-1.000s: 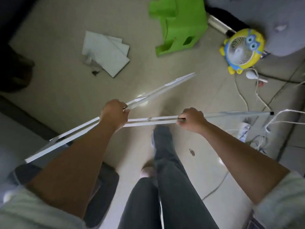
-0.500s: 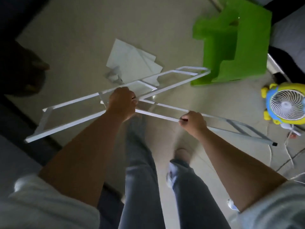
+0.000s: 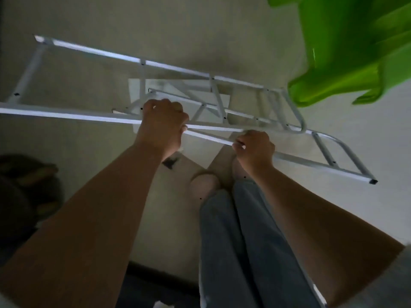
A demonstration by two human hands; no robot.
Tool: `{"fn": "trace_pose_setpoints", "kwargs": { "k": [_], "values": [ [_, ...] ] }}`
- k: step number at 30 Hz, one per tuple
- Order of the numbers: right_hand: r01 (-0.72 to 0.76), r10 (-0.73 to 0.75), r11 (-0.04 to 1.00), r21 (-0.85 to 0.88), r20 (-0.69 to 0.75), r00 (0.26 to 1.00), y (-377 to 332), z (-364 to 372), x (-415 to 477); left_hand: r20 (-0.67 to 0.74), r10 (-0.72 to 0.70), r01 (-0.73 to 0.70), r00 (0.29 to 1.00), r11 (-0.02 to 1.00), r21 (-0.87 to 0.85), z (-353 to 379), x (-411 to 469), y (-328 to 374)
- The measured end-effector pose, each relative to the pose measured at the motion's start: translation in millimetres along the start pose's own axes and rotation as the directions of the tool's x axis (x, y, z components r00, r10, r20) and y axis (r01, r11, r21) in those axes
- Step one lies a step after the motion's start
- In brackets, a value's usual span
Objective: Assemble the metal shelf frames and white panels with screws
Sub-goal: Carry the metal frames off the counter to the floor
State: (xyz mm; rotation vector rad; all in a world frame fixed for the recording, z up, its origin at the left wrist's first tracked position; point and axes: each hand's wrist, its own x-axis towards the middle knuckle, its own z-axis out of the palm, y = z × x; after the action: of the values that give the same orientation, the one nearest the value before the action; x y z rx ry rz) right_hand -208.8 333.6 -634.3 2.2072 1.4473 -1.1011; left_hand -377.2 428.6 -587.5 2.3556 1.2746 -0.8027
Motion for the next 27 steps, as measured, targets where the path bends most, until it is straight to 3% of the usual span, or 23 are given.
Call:
{"fn": "trace_pose_setpoints", "kwargs": {
  "k": [3, 5, 9, 12, 18, 27],
  "values": [
    [-0.077, 0.079, 0.995, 0.064, -0.035, 0.996, 11.9, 28.7, 25.5, -0.045, 0.087, -0.089, 0.995, 0.996, -0.022, 46.4, 33.7, 6.8],
    [-0.093, 0.095, 0.994, 0.061, -0.027, 0.995, 17.0, 46.2, 39.5, -0.062, 0.074, -0.077, 0.995, 0.996, -0.037, 72.9, 51.1, 3.5],
    [-0.090, 0.091, 0.995, 0.048, -0.012, 0.996, 18.7, 75.4, 66.8, 0.114, -0.013, 0.000, 0.993, 0.994, 0.108, 102.9, 76.5, -2.5],
    [-0.100, 0.093, 0.988, 0.115, 0.067, 0.993, 20.3, 93.3, 75.9, 0.166, -0.036, 0.002, 0.985, 0.980, 0.197, 109.0, 90.0, 7.8],
    [-0.163, 0.145, 0.970, 0.177, 0.114, 0.983, 47.1, 72.3, 51.4, 0.275, 0.148, -0.213, 0.950, 0.951, 0.222, 89.6, 78.7, 59.3],
    [-0.181, 0.261, 0.921, 0.346, -0.201, 0.944, 101.4, -36.6, -51.2, 0.147, 0.362, -0.391, 0.920, 0.863, 0.320, -30.9, 26.0, 152.0]
  ]
}}
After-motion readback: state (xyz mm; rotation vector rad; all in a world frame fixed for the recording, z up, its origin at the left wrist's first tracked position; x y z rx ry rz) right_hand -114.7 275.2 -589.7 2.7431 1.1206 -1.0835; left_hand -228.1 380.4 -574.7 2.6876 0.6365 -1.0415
